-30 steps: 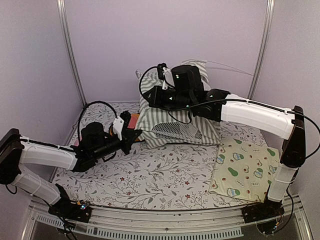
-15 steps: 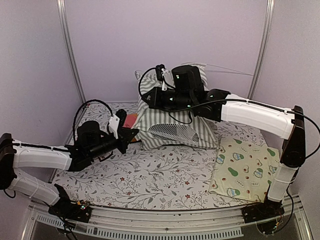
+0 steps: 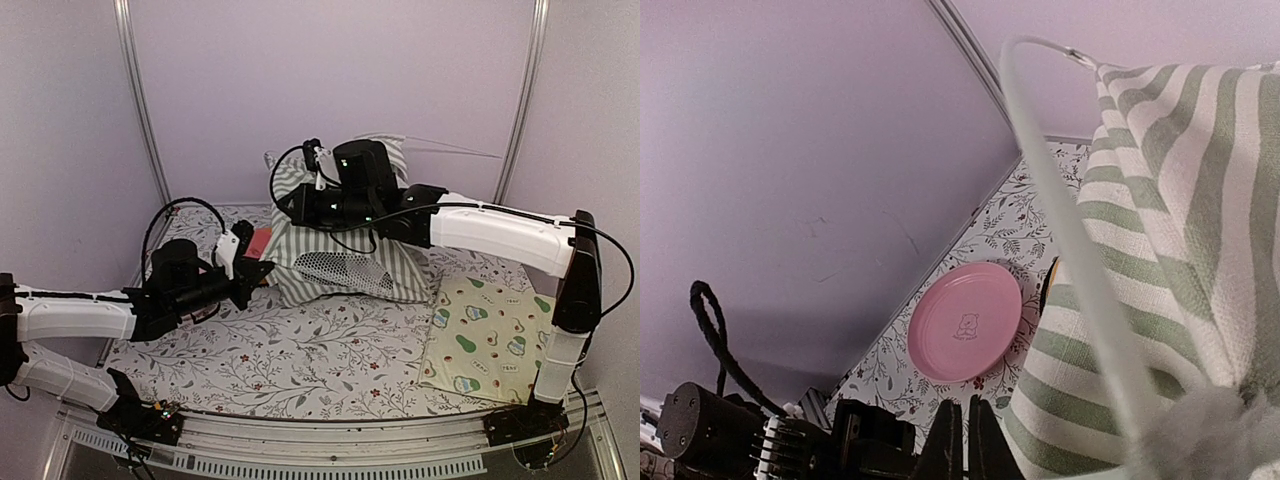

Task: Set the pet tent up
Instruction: Attach the tent pole to the pole socket of the pet tent.

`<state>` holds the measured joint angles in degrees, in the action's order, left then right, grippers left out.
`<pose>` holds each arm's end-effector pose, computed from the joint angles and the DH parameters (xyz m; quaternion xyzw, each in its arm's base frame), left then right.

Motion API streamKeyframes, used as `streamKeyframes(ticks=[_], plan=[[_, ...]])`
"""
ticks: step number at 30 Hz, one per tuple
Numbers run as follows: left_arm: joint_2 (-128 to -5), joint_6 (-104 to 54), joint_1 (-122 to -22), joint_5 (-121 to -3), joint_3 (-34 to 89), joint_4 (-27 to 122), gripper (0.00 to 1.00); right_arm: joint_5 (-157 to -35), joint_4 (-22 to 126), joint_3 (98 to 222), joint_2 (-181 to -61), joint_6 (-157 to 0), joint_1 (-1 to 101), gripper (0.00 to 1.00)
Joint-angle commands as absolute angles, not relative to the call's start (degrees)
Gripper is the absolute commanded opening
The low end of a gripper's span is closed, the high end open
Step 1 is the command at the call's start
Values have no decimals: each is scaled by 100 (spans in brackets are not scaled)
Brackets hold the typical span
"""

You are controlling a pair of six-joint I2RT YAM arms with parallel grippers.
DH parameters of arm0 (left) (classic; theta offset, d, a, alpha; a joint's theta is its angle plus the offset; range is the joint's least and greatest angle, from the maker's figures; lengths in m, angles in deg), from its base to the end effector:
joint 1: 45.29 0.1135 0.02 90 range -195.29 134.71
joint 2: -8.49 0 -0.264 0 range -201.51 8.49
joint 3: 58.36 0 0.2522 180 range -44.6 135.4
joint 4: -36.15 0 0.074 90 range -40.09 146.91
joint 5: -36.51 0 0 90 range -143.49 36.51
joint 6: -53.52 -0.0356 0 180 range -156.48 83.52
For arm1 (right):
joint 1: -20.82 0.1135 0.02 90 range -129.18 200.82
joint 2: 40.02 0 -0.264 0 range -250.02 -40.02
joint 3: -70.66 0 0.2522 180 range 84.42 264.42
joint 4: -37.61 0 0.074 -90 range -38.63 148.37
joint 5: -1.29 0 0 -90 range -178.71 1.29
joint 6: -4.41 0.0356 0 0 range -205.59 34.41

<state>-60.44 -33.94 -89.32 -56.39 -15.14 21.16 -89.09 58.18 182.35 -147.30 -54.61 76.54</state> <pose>0.1857 -0.1820 0.2301 0.2878 0.7142 -0.2700 0.5781 0.2562 0.3762 0.3545 -0.1732 0.7805 0.4143 0.4350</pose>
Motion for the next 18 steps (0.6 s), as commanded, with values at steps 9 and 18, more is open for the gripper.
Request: streamKeyframes(ticks=[9,18], plan=[[-6124,-3446,-8935,-5831,-1068,2183,0,-8507,5863,18309,-14834,-5986,7468,0],[-5911,-3217,-8922,-5564,-1044,2185,21,-8749,6211,18502,-15103,-5943,7650,0]])
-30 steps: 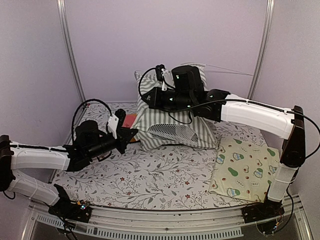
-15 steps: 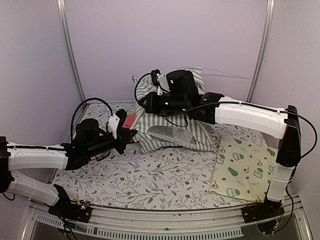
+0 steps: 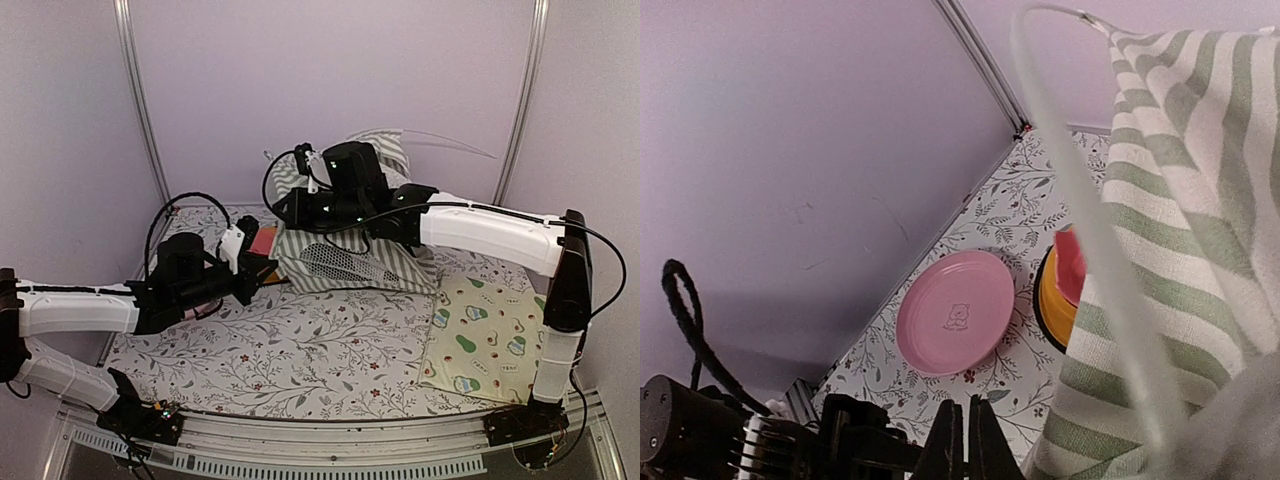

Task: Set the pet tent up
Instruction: Attach the tent pole to the pole socket of the pet tent.

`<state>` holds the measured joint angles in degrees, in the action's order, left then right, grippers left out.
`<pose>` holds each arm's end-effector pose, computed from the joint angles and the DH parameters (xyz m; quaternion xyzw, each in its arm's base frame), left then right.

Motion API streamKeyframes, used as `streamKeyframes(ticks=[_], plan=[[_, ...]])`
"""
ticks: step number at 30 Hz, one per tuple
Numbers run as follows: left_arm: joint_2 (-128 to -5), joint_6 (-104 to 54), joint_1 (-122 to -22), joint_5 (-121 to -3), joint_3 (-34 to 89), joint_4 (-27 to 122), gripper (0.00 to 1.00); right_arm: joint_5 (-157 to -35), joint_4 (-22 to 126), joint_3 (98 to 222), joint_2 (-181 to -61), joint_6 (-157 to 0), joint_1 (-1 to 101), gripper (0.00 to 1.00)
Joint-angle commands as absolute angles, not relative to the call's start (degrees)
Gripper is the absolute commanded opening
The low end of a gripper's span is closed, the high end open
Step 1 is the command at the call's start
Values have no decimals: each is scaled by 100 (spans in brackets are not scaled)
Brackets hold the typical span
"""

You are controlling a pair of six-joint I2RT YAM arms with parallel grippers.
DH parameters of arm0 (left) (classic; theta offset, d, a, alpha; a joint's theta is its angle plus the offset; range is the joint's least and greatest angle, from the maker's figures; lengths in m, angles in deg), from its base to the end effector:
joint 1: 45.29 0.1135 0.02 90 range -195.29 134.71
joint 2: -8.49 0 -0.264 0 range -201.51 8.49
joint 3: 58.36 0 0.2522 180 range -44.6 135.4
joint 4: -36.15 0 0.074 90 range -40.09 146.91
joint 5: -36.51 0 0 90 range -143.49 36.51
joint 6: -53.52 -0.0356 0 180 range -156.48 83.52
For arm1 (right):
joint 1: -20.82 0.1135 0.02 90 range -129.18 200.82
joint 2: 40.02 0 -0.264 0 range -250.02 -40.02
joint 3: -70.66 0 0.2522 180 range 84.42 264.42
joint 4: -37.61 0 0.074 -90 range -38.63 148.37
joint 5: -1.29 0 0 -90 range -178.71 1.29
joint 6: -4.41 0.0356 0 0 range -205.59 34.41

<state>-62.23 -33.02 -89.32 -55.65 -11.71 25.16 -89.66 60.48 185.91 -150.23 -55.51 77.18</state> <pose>0.1931 -0.1885 0.2350 0.2824 0.7303 -0.2639 0.5633 0.2581 0.3889 0.3498 -0.1885 0.7858 0.4082 0.4246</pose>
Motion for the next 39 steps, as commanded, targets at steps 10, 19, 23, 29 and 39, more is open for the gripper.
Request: streamKeyframes(ticks=[10,19,23,29,39], plan=[[-5952,-3275,-8919,-5492,-1209,1953,29,-8852,6204,18628,-15042,-5940,7603,0],[-6656,-3385,-8915,-5667,-680,1912,21,-8809,6279,18611,-14997,-5937,7611,0],[-6828,-3426,-8920,-5603,-522,1870,9,-8868,6282,18611,-15011,-5956,7641,0],[-7075,-3619,-8918,-5746,-5,1958,0,-8876,6265,18450,-15001,-5966,7724,0],[-6862,-3633,-8930,-5941,308,1831,0,-9081,5999,17856,-15037,-5802,7810,0]])
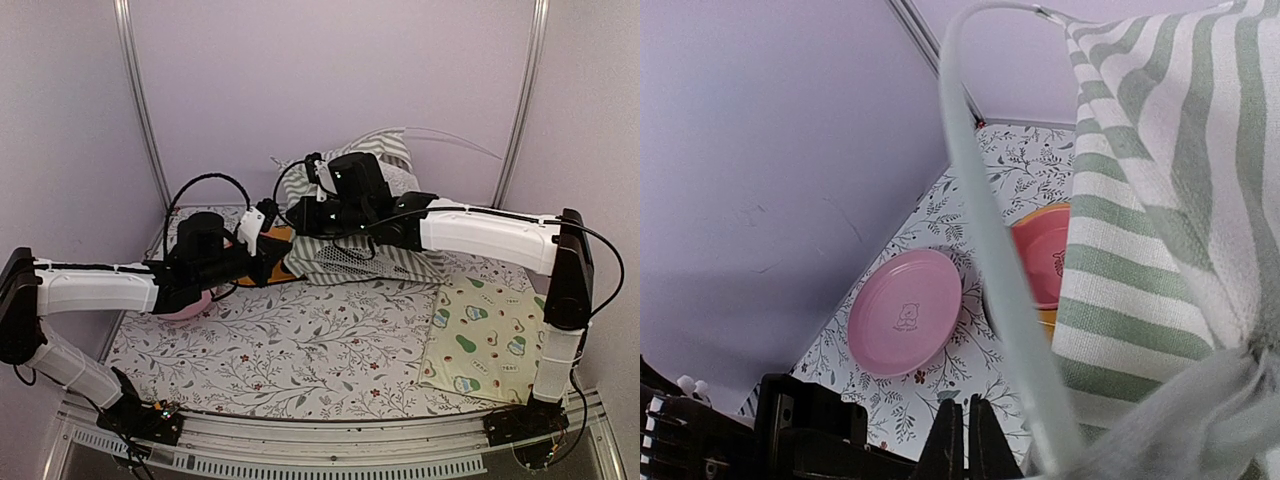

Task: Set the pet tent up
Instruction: Attach the tent pole to the pole socket of the pet tent.

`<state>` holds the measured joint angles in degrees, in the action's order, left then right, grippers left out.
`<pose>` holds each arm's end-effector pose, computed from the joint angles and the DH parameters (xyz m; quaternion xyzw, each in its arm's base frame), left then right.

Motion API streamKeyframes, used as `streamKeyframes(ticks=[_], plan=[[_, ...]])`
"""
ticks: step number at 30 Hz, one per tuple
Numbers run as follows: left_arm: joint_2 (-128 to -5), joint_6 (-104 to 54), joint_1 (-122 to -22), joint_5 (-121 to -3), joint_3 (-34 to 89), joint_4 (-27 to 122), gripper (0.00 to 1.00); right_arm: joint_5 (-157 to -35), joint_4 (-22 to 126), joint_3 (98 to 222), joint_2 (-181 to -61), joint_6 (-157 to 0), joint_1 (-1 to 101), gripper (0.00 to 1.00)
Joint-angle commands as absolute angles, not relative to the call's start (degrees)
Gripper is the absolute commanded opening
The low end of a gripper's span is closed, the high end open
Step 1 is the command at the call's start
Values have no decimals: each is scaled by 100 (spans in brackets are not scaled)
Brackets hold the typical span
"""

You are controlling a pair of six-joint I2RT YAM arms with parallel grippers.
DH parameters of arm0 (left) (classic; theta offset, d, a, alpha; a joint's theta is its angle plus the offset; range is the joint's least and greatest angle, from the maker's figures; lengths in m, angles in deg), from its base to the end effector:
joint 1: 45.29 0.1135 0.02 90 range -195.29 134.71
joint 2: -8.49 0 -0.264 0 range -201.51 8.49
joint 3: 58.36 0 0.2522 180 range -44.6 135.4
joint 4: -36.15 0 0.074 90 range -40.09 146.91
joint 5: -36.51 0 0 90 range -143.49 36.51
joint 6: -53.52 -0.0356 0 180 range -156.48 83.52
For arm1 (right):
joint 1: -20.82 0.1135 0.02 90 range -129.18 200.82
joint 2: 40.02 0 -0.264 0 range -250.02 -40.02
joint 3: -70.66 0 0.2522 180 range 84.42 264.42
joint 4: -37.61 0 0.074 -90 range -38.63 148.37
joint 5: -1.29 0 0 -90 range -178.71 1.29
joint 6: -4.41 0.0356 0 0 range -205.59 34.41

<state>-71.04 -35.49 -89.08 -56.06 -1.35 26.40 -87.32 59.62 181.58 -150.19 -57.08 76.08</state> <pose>0.2240 -0.2170 0.2523 0.2981 0.7222 -0.2539 0.5702 0.2659 0.3819 0.3249 -0.1843 0.8045 0.3694 0.4269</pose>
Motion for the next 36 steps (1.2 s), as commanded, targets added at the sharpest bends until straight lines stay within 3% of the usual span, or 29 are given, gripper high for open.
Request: streamKeyframes(ticks=[1,6,14,22,36], plan=[[-6847,-3619,-8935,-5952,312,1809,0,-9083,5974,17805,-15024,-5786,7817,0],[-6841,-3558,-8927,-6050,381,1749,0,-9102,5922,17662,-14984,-5722,7827,0],[-6857,-3377,-8924,-5923,-48,1805,25,-9172,5864,17689,-14760,-5521,7714,0],[-6507,-3236,-8935,-5742,-988,1796,41,-9201,5877,17811,-14581,-5474,7558,0],[-7291,-3247,-8948,-6047,-680,1790,31,-9161,5955,17919,-14491,-5525,7589,0]])
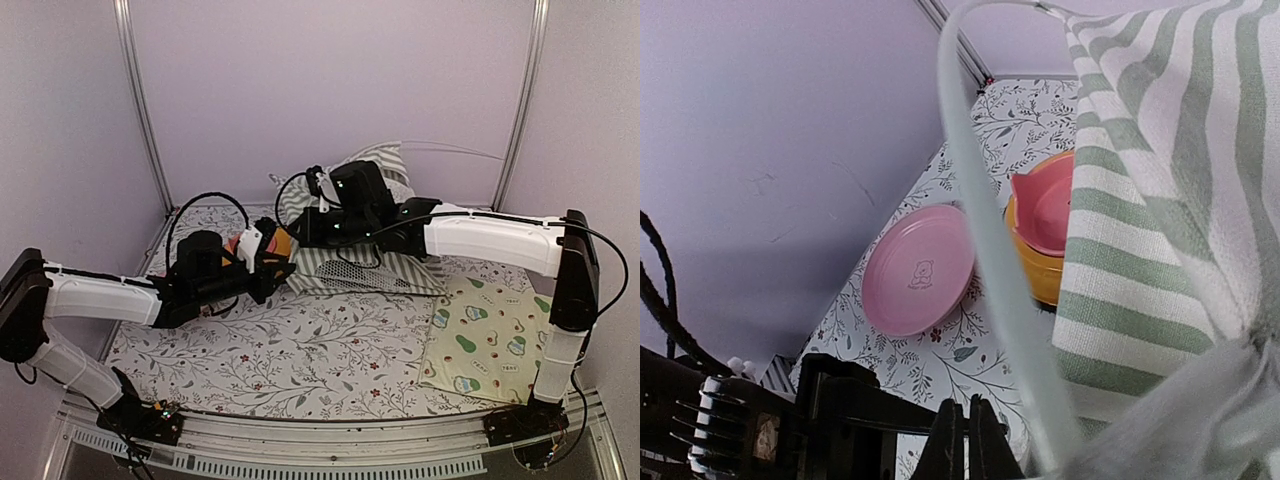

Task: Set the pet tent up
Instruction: Attach the tent pole to the pole socket of the pet tent.

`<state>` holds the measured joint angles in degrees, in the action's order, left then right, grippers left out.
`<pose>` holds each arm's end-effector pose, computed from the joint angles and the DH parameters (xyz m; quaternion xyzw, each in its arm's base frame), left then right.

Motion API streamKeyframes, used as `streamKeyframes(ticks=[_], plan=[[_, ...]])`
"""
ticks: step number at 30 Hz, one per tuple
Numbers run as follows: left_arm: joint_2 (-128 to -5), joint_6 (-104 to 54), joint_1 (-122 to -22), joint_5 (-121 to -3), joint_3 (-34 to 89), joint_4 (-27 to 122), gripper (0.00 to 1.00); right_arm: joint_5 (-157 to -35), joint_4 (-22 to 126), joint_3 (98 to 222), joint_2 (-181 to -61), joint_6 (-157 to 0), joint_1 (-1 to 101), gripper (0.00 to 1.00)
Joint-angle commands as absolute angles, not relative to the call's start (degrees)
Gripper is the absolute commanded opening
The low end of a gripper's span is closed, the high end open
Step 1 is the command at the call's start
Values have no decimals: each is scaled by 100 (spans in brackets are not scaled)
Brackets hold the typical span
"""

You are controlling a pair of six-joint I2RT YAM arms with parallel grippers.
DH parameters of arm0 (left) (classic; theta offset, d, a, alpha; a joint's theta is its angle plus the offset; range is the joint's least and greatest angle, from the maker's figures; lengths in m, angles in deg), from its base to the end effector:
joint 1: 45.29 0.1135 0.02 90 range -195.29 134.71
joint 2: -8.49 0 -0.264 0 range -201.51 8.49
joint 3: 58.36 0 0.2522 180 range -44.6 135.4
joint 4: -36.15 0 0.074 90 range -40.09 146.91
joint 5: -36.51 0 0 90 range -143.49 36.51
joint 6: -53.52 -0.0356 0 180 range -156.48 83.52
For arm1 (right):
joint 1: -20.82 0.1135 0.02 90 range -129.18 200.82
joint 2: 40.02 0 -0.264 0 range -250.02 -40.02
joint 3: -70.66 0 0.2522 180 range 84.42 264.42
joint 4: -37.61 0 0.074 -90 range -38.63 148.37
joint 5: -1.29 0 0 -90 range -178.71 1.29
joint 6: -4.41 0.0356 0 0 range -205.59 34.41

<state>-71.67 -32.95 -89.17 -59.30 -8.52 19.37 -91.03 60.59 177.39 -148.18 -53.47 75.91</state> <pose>0.2130 -0.2098 0.2207 0.3000 0.7256 -0.2849 0.5499 0.2587 0.3733 0.3128 -0.1781 0.8214 0.3858 0.3804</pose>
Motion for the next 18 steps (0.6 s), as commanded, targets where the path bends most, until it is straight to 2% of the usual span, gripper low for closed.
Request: streamKeyframes(ticks=[1,7,13,18], plan=[[-7311,-3233,-8944,-6046,-686,1751,30,-9161,5961,17936,-14488,-5539,7591,0],[-7334,-3259,-8949,-5972,-424,1591,3,-9109,6044,17931,-14611,-5619,7690,0],[-6915,-3386,-8948,-6110,145,1721,2,-8947,5898,17478,-14788,-5773,7828,0],[-6693,-3475,-8925,-6192,450,1892,5,-8988,5729,17188,-14905,-5728,7895,0]])
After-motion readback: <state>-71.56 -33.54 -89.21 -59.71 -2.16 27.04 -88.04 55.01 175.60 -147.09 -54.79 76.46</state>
